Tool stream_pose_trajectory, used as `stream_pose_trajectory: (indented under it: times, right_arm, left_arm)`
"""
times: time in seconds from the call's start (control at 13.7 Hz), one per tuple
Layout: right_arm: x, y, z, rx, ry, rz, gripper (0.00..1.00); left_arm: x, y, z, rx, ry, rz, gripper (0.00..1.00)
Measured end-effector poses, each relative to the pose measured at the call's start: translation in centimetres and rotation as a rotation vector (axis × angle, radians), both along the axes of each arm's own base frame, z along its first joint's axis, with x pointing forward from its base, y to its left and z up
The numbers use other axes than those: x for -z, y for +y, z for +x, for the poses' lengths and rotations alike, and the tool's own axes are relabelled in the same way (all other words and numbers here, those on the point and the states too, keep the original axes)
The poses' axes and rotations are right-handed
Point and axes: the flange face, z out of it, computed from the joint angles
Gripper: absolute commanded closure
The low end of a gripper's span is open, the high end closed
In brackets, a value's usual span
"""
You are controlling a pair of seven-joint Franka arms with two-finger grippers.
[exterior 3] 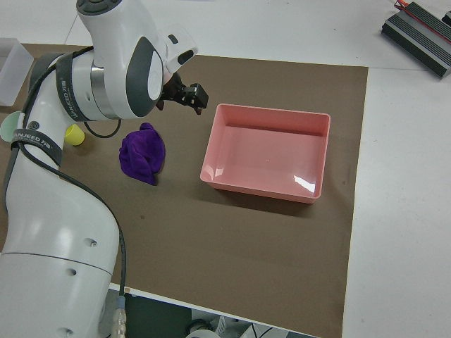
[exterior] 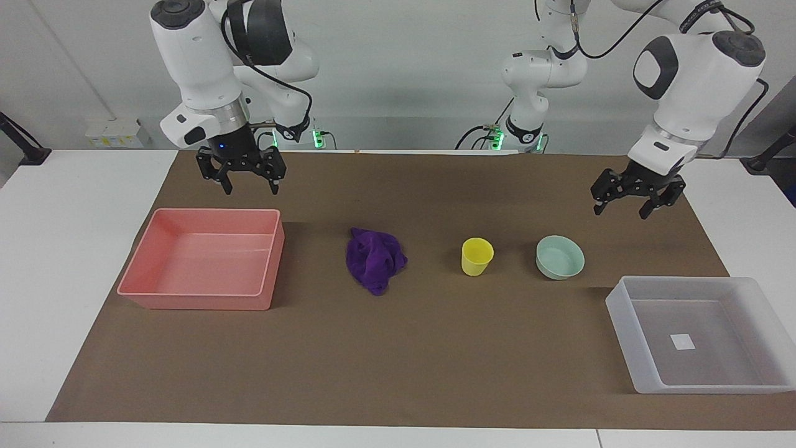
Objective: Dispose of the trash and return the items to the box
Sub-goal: 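Grasp the green bowl with the left gripper while the right gripper grasps the cloth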
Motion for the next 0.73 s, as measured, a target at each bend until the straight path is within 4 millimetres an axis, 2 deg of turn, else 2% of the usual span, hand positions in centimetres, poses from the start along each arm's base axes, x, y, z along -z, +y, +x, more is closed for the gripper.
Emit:
stream_pose_trajectory:
  times: [0.15,0.37,0.51,0.73]
  right_arm:
    - [2.2,3.6,0.3,-0.012,-0.008,0.005,0.0]
    - [6.2,8.5,1.2,-0.058,-0.015,0.007,0.0]
    - [9.0,10.9,1.8,-0.08,-0.038,0.016,0.0]
    - [13.9,14.3,1.3,-0.126,-0.054,0.029,0.0]
  left_arm:
    - [4.0,0.4,-0.2,-0.01,-0.005,0.001,0.0]
    - [9.1,1.7,-0.3,-0.035,-0.007,0.003,0.0]
    - [11.9,2.0,-0.6,-0.043,-0.018,0.004,0.0]
    - [15.1,2.0,-1.9,-0.045,-0.015,0.006,0.0]
